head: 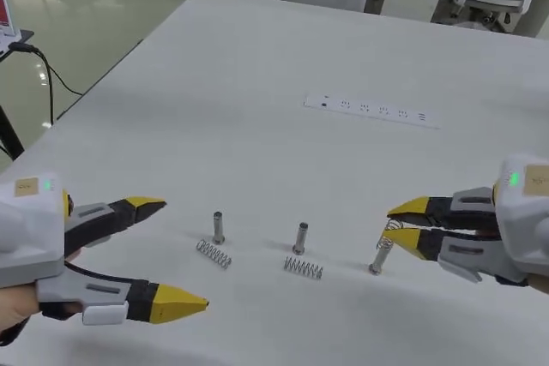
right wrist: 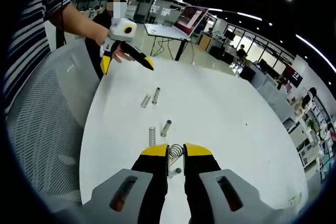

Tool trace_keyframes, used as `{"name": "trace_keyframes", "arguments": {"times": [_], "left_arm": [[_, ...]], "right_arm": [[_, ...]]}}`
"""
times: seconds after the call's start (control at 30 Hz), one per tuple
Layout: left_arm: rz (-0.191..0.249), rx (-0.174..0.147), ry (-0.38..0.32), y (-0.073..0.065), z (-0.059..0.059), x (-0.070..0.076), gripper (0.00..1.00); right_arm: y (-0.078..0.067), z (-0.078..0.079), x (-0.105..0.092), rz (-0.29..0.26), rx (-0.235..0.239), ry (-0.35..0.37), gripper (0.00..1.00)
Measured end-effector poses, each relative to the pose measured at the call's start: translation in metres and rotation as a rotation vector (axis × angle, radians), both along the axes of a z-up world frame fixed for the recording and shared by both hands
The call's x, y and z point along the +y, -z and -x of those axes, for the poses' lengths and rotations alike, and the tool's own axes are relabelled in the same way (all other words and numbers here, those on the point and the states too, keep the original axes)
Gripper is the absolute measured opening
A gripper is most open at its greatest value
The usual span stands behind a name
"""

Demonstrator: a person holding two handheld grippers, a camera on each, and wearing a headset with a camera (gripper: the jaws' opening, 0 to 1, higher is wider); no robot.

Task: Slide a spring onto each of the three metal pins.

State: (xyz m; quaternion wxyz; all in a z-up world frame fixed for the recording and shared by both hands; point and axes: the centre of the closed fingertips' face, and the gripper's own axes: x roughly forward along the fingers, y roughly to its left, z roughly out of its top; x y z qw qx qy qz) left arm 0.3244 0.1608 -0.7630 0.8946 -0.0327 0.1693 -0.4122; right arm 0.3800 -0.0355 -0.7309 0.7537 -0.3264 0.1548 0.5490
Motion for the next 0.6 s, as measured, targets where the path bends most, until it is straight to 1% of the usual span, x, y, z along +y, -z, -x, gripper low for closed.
{"name": "trace_keyframes", "arguments": {"times": [0.2,0.3,0.37,0.43,0.53,0.6], "left_arm": [[0.006,0.002,-0.014,0.0,-0.001,0.003,0.98],[0.006,-0.001,-0.016,0.0,-0.001,0.004,0.98],[0.005,0.001,-0.014,0.0,0.0,0.003,0.98],[0.001,0.0,-0.011,0.0,0.001,0.003,0.98],[-0.001,-0.002,-0.015,0.0,0.0,0.004,0.98],[-0.002,-0.002,-0.02,0.0,0.0,0.005,0.98]], "right_arm": [[0.002,-0.005,-0.005,-0.001,-0.001,0.026,0.07],[0.004,-0.01,-0.007,-0.032,0.026,0.054,0.07],[0.007,-0.018,-0.012,-0.03,0.024,0.073,0.07],[0.008,-0.021,-0.013,-0.029,0.025,0.09,0.07],[0.009,-0.023,-0.013,-0.034,0.033,0.102,0.07],[0.012,-0.023,-0.013,-0.026,0.031,0.103,0.07]]}}
